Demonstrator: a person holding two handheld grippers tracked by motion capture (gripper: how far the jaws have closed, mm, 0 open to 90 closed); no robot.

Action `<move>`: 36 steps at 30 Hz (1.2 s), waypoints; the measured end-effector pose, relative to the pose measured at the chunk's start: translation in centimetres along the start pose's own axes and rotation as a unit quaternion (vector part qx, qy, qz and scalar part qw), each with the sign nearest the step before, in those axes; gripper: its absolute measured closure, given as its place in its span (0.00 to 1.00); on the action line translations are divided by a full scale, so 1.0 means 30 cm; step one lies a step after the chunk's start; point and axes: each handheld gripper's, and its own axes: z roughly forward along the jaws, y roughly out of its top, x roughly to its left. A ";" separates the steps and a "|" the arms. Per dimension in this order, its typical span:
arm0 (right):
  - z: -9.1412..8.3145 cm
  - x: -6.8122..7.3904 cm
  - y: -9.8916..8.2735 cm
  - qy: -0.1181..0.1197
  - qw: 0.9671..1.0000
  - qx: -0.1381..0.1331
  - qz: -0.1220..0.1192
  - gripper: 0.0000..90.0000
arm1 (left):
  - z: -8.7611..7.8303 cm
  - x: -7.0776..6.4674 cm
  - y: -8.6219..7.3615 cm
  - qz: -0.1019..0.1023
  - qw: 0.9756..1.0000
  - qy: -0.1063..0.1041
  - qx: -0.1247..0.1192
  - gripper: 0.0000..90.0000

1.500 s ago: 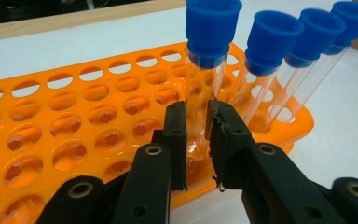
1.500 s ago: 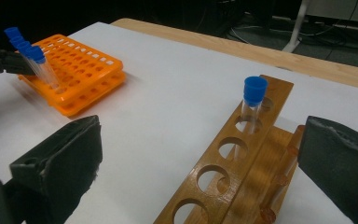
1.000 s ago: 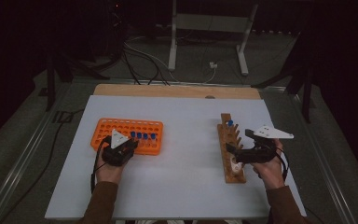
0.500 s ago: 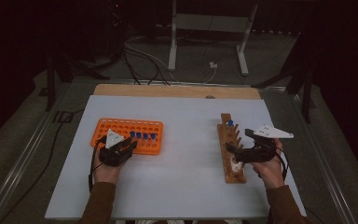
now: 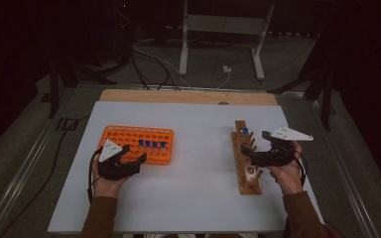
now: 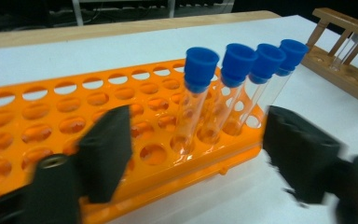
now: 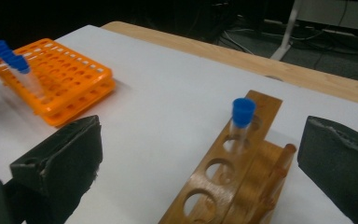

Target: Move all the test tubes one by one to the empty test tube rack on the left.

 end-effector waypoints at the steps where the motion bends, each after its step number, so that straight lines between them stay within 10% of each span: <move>1: 0.004 -0.004 0.003 -0.002 1.000 0.000 0.000 0.00 | -0.003 -0.002 0.003 -0.002 1.000 -0.001 -0.006 0.24; 13: 0.096 -0.070 0.010 -0.019 1.000 0.017 0.019 0.10 | -0.020 -0.025 0.025 0.006 0.999 -0.002 -0.038 0.01; 25: 0.186 -0.083 -0.008 -0.032 0.998 0.047 -0.011 0.68 | -0.020 -0.010 0.019 -0.004 0.999 0.004 -0.038 0.01; 36: 0.203 -0.069 -0.021 -0.042 0.996 0.063 -0.037 0.84 | -0.022 -0.007 0.019 -0.005 0.999 0.004 -0.039 0.01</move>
